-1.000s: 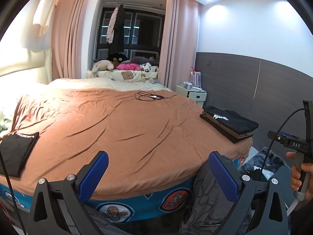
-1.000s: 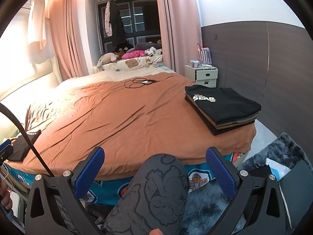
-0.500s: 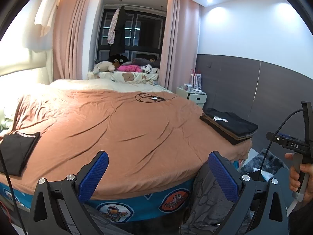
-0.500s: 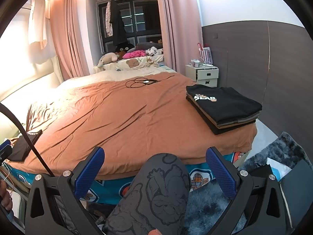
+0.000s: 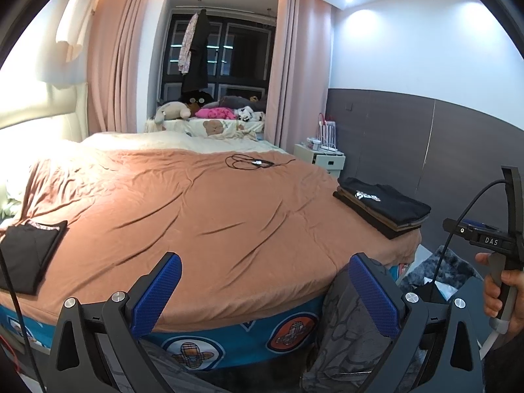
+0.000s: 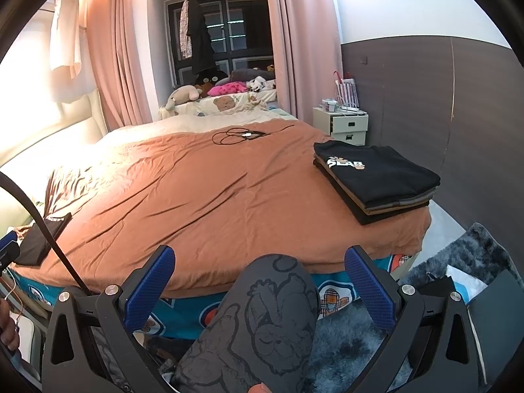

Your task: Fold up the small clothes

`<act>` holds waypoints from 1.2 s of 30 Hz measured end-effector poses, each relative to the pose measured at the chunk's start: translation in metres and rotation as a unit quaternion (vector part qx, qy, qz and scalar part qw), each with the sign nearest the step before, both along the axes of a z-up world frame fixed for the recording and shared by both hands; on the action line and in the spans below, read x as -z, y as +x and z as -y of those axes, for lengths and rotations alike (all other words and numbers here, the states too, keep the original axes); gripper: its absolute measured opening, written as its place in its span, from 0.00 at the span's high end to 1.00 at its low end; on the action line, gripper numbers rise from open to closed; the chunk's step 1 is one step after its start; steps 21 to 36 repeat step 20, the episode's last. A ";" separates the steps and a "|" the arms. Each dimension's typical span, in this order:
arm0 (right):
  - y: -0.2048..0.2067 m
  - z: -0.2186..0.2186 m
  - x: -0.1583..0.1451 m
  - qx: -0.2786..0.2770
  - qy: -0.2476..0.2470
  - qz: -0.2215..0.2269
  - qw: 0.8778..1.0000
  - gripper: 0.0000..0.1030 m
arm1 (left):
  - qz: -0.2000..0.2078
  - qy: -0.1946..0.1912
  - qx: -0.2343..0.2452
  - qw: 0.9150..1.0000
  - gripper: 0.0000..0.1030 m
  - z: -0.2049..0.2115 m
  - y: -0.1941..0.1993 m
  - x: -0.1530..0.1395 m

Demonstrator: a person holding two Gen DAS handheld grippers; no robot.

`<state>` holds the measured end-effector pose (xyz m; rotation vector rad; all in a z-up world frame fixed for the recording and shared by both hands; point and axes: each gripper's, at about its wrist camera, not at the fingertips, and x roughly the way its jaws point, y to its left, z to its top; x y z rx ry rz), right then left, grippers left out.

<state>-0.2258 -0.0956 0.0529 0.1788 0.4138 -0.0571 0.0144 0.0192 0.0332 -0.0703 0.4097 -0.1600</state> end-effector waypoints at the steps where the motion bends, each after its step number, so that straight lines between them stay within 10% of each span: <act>1: 0.000 0.000 0.000 0.000 0.000 0.000 1.000 0.00 | 0.000 0.000 0.000 1.000 0.00 0.000 0.000 -0.001; 36: 0.001 0.006 0.001 -0.001 0.000 -0.003 1.000 0.00 | 0.002 -0.002 0.010 1.000 0.00 0.008 -0.003 0.004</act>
